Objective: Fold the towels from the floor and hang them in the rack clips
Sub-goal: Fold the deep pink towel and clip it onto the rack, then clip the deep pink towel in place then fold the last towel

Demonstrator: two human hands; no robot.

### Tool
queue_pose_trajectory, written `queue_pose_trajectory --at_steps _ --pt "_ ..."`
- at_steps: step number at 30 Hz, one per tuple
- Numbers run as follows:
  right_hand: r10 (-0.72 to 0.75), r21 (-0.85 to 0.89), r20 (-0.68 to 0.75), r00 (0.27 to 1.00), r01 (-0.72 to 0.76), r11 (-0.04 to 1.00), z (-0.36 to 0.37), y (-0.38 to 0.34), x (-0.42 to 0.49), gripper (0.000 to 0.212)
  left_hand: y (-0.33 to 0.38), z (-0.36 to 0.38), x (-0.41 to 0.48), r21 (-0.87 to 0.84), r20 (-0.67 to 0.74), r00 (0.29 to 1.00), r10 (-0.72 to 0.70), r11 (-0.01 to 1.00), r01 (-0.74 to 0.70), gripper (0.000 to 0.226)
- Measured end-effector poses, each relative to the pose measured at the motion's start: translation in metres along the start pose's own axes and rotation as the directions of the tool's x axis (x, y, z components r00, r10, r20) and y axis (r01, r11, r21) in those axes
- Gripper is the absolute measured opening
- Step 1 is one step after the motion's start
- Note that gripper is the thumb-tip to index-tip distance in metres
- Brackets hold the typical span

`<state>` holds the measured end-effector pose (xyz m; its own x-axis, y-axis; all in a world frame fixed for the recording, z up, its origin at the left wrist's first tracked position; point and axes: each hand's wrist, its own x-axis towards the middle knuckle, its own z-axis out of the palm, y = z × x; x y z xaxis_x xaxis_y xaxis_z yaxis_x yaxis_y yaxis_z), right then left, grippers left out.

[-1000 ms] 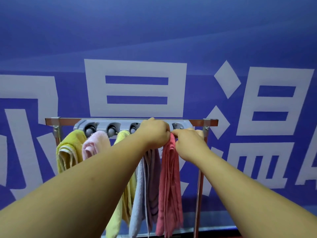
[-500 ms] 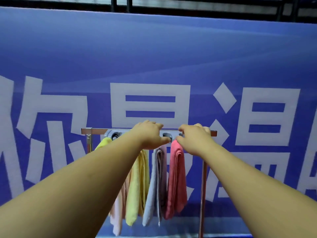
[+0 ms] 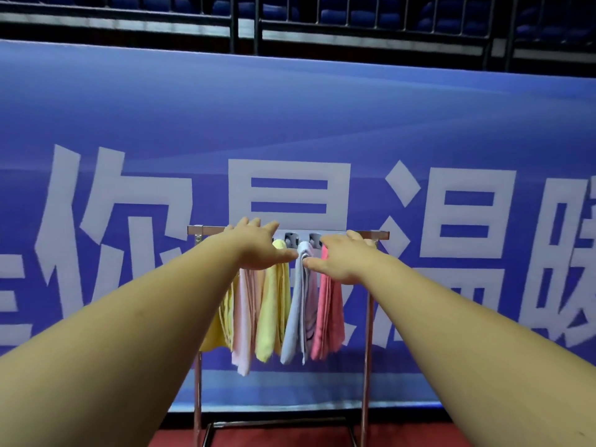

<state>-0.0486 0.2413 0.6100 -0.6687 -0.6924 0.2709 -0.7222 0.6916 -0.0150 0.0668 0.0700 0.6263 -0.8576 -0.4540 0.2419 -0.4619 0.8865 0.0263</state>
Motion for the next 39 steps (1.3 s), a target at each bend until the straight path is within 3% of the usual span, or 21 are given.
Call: queue_pose_trajectory --at_steps 8,10,17,24,28,30,33,34,36,39 --pt "-0.03 0.015 0.025 0.999 0.029 0.999 0.017 -0.034 -0.034 0.092 -0.022 0.027 -0.058 -0.007 -0.009 1.0 -0.026 1.0 0.026 0.106" --pt "-0.041 0.03 0.071 0.997 0.039 0.999 0.035 -0.043 -0.035 0.092 -0.033 0.049 -0.066 -0.036 0.047 0.997 -0.058 0.998 0.059 0.112" --pt "-0.085 0.105 0.302 0.949 0.056 0.993 0.159 -0.058 -0.024 0.083 -0.086 0.184 -0.075 -0.084 0.323 0.93 -0.175 0.974 0.212 0.101" --pt "-0.047 0.058 0.611 0.79 0.015 0.998 0.35 -0.041 -0.02 0.098 -0.106 0.352 -0.08 -0.055 0.585 0.784 -0.208 0.954 0.294 0.102" --pt "-0.06 0.056 0.694 0.718 0.029 0.998 0.462 -0.032 -0.022 0.128 -0.106 0.448 -0.079 -0.036 0.689 0.697 -0.196 0.952 0.304 0.105" --pt "-0.045 0.067 0.741 0.67 -0.006 0.998 0.509 -0.03 -0.029 0.121 -0.103 0.501 -0.08 -0.019 0.754 0.633 -0.175 0.958 0.287 0.114" --pt "-0.064 0.104 0.807 0.587 -0.035 0.994 0.566 -0.031 -0.045 0.099 -0.102 0.581 -0.086 0.004 0.82 0.555 -0.137 0.972 0.235 0.147" --pt "-0.061 0.103 0.824 0.564 -0.043 0.994 0.584 -0.032 -0.049 0.094 -0.098 0.595 -0.089 -0.009 0.835 0.534 -0.135 0.966 0.258 0.139" --pt "-0.055 0.1 0.849 0.526 -0.057 0.993 0.622 -0.032 -0.061 0.088 -0.089 0.621 -0.098 -0.034 0.868 0.482 -0.12 0.954 0.299 0.1" --pt "-0.026 0.056 0.904 0.427 -0.056 0.997 0.671 -0.033 -0.082 0.086 -0.074 0.668 -0.118 -0.1 0.91 0.409 -0.062 0.926 0.364 0.083"
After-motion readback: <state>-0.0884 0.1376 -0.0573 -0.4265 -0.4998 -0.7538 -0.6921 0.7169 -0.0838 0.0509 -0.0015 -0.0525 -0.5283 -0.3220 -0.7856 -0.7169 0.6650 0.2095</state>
